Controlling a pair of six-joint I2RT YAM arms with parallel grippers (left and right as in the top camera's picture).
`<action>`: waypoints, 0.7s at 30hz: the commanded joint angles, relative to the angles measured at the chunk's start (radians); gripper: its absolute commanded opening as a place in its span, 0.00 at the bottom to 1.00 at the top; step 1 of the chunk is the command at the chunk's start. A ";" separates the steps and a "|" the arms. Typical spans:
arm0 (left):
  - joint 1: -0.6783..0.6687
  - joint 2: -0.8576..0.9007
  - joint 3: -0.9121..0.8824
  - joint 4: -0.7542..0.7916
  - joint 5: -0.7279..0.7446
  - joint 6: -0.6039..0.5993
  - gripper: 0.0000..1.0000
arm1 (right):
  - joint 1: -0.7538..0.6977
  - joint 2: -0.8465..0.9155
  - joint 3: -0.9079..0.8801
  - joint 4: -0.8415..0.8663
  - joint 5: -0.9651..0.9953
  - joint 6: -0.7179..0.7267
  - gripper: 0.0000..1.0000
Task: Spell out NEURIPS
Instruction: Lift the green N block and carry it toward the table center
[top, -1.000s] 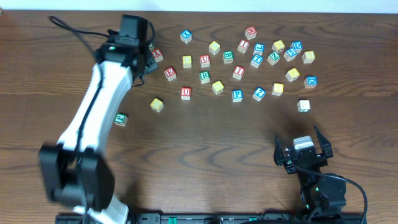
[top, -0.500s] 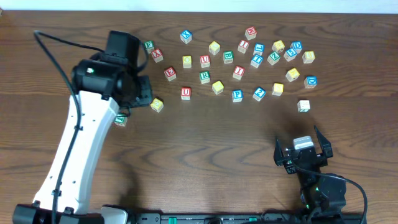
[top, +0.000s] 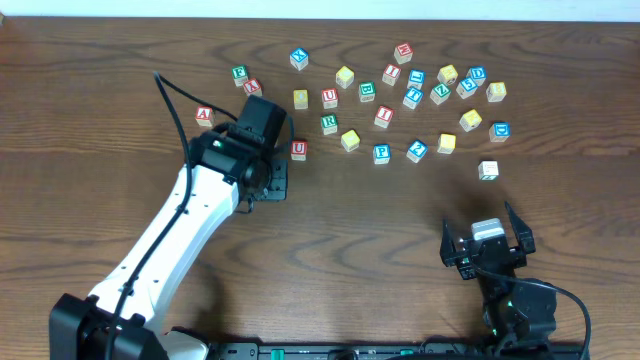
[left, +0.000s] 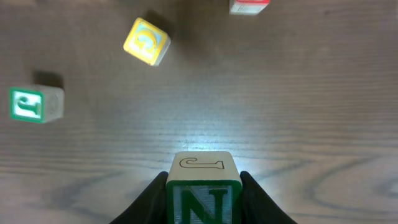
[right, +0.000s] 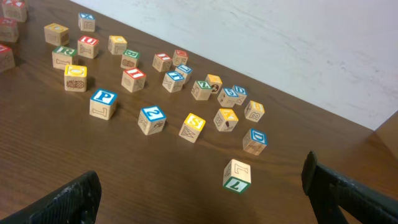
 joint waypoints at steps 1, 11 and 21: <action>-0.002 -0.002 -0.092 0.074 -0.005 -0.045 0.09 | -0.013 -0.006 -0.002 -0.002 -0.002 0.013 0.99; -0.002 -0.002 -0.258 0.243 -0.004 -0.068 0.09 | -0.013 -0.006 -0.002 -0.002 -0.002 0.013 0.99; -0.002 0.002 -0.303 0.294 -0.005 -0.067 0.10 | -0.013 -0.006 -0.002 -0.002 -0.002 0.013 0.99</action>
